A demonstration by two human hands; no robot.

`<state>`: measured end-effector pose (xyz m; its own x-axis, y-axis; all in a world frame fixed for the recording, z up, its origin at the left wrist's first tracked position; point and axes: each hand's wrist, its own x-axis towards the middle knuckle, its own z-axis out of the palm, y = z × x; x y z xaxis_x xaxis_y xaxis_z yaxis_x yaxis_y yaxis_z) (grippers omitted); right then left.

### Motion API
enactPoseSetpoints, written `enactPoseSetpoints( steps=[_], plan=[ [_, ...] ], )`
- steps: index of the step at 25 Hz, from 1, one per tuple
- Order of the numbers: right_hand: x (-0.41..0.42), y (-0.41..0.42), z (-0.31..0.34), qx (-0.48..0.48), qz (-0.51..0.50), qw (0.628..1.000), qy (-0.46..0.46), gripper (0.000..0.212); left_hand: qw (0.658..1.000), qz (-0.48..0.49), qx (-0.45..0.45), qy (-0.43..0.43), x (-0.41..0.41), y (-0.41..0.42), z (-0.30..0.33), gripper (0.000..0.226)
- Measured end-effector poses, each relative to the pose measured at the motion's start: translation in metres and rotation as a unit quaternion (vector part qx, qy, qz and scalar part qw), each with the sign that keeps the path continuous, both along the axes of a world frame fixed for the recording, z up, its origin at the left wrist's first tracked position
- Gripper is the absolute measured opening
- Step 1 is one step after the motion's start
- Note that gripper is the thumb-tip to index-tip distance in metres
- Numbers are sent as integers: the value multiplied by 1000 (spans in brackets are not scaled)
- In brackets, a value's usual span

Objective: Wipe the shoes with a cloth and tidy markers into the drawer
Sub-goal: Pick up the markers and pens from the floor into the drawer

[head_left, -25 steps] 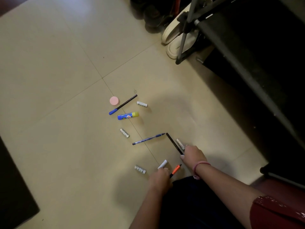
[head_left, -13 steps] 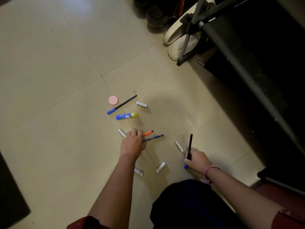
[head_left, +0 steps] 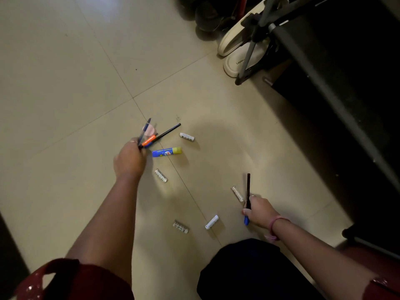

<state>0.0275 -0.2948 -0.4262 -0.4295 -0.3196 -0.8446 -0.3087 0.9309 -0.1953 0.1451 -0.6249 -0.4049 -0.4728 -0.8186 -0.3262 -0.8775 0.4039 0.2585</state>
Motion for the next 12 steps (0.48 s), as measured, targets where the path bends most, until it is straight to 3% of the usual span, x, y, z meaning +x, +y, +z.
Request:
enactPoseSetpoints(
  steps=[6, 12],
  plan=[
    [-3, 1, -4, 4, 17, 1000, 6, 20, 995, 4, 59, -74, -8, -7, -17, 37],
    [-3, 1, -3, -3, 15, 1000, 7, 21, 990, -32, -36, -131, 0, 0, -25, 24]
  ],
)
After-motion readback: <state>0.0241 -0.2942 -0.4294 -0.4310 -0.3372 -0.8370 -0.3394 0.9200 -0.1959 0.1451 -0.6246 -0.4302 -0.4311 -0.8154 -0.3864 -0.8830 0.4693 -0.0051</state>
